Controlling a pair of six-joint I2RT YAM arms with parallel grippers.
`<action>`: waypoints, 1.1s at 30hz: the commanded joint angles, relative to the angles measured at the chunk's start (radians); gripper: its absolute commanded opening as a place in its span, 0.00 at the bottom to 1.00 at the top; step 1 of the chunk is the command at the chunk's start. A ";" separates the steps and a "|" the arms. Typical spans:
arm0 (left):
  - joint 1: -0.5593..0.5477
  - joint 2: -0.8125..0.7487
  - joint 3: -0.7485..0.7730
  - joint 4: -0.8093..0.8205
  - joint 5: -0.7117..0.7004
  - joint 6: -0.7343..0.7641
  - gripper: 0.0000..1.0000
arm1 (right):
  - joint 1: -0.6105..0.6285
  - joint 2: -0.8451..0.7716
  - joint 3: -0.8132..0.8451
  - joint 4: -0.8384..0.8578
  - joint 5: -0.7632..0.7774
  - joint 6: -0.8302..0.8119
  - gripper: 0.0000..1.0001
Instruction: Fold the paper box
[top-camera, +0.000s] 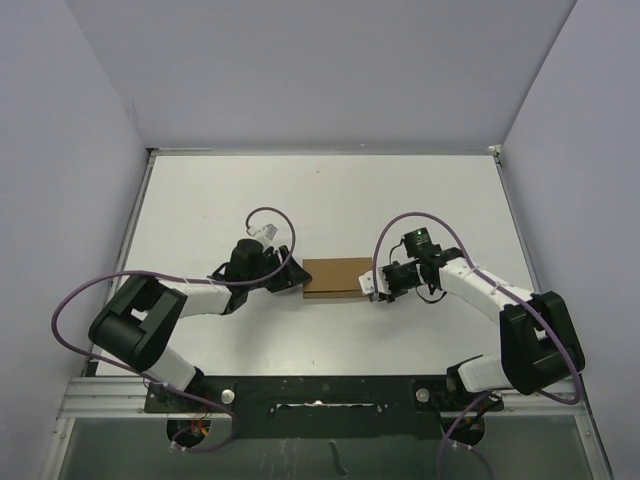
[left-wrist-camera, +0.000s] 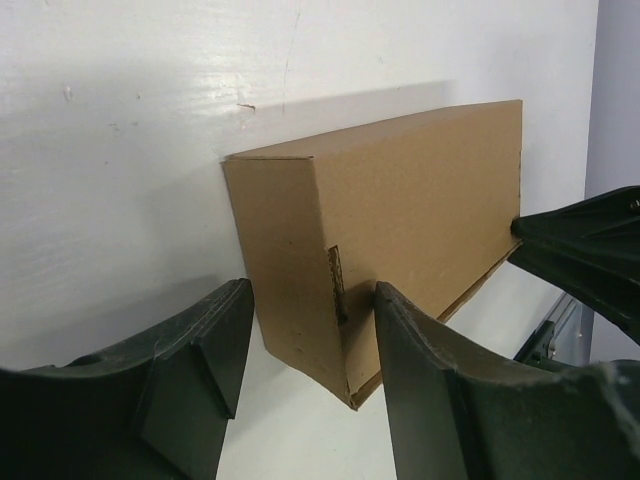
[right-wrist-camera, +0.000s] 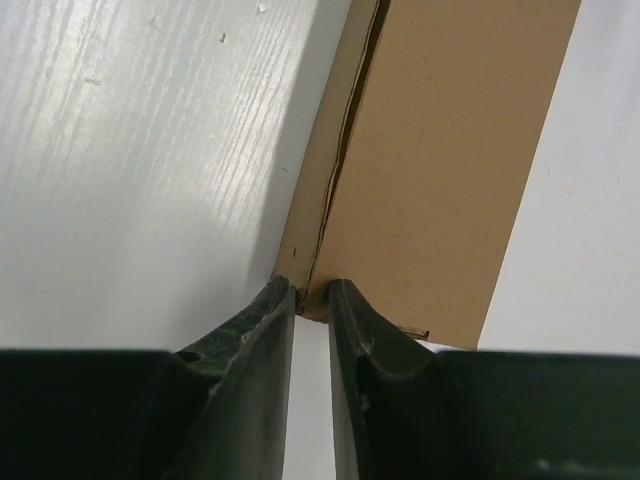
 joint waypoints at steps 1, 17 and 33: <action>0.002 0.038 0.035 0.005 0.014 0.033 0.49 | 0.019 0.014 0.012 0.007 0.019 -0.010 0.16; 0.017 -0.275 0.018 -0.129 -0.081 0.032 0.79 | -0.014 0.047 0.190 -0.028 -0.181 0.424 0.98; 0.079 -0.288 -0.195 0.133 0.009 -0.079 0.93 | -0.053 0.164 0.259 -0.035 -0.114 0.526 0.98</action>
